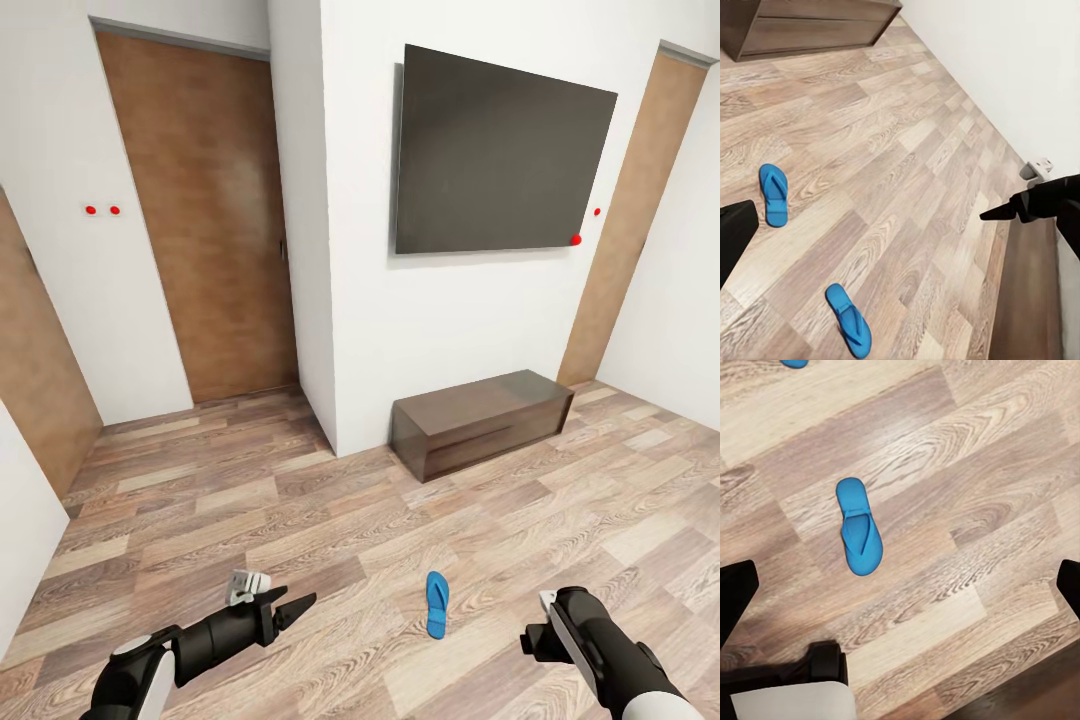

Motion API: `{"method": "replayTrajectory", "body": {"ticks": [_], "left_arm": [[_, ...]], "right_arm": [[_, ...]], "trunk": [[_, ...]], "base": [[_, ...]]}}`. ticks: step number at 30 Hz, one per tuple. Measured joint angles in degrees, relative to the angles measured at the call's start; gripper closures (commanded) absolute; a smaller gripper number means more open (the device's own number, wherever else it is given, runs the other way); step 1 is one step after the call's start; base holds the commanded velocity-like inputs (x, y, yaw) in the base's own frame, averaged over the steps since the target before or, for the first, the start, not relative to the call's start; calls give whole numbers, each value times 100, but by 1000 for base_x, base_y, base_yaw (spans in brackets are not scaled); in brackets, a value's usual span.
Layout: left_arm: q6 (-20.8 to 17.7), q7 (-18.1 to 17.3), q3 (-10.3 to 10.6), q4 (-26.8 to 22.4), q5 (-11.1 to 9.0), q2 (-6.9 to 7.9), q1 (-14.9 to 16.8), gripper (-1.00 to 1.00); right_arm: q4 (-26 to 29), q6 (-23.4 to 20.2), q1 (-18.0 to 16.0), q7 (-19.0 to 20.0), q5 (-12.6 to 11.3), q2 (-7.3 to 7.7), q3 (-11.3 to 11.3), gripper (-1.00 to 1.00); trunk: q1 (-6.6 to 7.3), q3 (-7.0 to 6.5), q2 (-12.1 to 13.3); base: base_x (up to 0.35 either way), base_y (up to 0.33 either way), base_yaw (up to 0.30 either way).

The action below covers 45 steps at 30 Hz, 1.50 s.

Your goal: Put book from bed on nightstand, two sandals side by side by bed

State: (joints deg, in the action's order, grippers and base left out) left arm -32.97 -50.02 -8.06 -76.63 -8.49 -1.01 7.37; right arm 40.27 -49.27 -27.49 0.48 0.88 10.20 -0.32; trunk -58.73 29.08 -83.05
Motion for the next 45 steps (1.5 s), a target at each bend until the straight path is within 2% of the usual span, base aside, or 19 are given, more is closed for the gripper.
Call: {"method": "replayTrajectory", "body": {"ticks": [10,18,45], "left_arm": [[2,62,0,83,3,0,2,-100],[2,273,0,164,7,-5,2,-100],[0,295,0,168,3,-6,2,-100]], "right_arm": [[0,4,0,-7,0,0,0,-100],[0,4,0,-8,0,0,0,-100],[9,5,0,0,-34,25,-16,-100]], "trunk": [[0,0,0],[-175,143,-319],[-768,628,-1403]], "base": [[0,0,0],[0,0,0],[0,0,0]]}}
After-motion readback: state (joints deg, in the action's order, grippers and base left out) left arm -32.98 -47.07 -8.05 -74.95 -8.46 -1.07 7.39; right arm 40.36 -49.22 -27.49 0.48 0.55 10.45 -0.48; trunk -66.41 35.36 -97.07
